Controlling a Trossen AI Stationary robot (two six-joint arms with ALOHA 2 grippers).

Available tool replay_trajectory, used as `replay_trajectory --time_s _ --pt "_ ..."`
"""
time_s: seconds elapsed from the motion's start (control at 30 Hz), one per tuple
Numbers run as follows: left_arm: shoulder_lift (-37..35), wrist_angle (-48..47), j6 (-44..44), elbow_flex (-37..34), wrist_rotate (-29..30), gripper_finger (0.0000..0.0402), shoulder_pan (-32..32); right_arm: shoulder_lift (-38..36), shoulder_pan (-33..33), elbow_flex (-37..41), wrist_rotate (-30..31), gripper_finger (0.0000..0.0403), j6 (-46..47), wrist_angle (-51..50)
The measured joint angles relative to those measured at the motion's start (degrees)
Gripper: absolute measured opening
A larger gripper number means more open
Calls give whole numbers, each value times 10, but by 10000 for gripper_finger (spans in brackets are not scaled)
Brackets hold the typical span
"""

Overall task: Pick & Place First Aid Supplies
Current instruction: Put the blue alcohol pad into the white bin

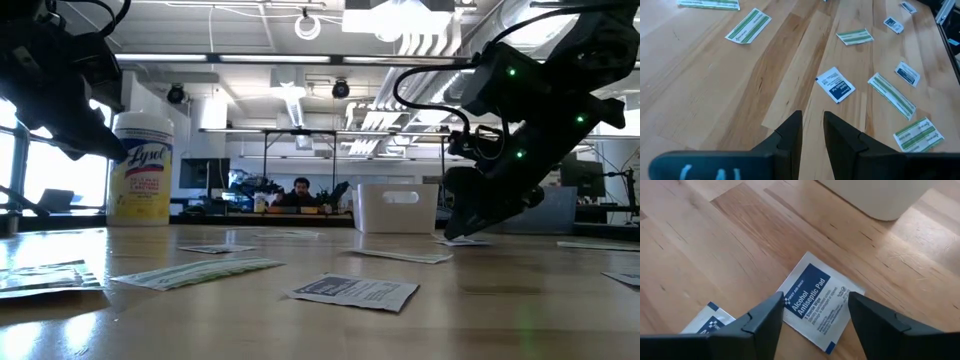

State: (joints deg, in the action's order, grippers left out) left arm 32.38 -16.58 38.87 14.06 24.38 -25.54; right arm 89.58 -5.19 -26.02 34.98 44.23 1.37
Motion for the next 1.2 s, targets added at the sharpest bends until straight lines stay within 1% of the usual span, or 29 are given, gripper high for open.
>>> replay_trajectory --time_s 0.67,0.77,0.83,1.03,1.2 --pt "0 0 0 0 0 76 0 1 0 1 -14 31 -9 9" --pt "0 0 0 0 0 76 0 0 0 2 -22 6 -24 20" --pt "0 0 0 0 0 76 0 -4 0 2 -23 7 -31 25" --pt "0 0 0 0 1 76 0 -45 0 4 -38 37 -43 20" --pt "0 0 0 0 1 76 0 -74 4 3 -29 79 -45 23"
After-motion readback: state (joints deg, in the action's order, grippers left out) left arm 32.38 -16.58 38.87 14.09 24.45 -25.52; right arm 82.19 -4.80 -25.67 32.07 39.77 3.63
